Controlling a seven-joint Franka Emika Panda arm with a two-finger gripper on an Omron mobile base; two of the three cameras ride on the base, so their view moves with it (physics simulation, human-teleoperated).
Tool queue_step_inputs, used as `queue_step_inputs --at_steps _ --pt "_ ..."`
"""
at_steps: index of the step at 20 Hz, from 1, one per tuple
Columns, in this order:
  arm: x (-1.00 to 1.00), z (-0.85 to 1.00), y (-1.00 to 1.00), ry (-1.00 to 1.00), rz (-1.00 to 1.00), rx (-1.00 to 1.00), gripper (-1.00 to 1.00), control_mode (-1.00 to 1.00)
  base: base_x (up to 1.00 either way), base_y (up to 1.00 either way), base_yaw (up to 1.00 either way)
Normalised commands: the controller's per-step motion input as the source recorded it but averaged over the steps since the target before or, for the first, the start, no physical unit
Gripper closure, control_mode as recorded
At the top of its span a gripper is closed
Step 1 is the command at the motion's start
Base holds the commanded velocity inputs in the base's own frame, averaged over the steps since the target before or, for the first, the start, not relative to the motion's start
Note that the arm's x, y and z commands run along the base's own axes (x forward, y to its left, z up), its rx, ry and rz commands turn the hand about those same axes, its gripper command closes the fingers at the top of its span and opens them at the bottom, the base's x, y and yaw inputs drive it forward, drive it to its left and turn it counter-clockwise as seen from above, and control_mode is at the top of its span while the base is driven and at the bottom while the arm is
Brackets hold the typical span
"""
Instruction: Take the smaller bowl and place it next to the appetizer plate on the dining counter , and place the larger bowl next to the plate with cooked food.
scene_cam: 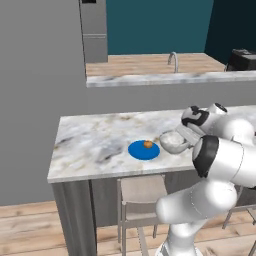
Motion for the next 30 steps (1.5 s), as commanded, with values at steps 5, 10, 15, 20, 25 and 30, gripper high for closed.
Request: queue_step_inputs --at_steps 5,10,15,20,25,30 --pt "0.16 -0.14 -0.05 0.00 0.00 0.00 1.00 -1.00 0.00 0.00 0.00" --pt "0.24 -0.09 -0.19 0.00 0.00 0.00 1.00 -1.00 0.00 0.00 0.00" --pt "0.33 -0.23 -0.07 -0.01 0.00 0.00 1.00 -1.00 0.00 0.00 0.00" --pt "0.32 -0.42 0.00 0.00 0.00 0.00 1.00 -1.00 0.00 0.00 0.00" --pt "0.30 -0.37 -0.01 0.00 0.00 0.00 1.00 -1.00 0.00 0.00 0.00" --pt "0.03 -0.09 -0.01 0.00 -0.02 0.01 -1.00 -1.00 0.00 0.00 0.00"
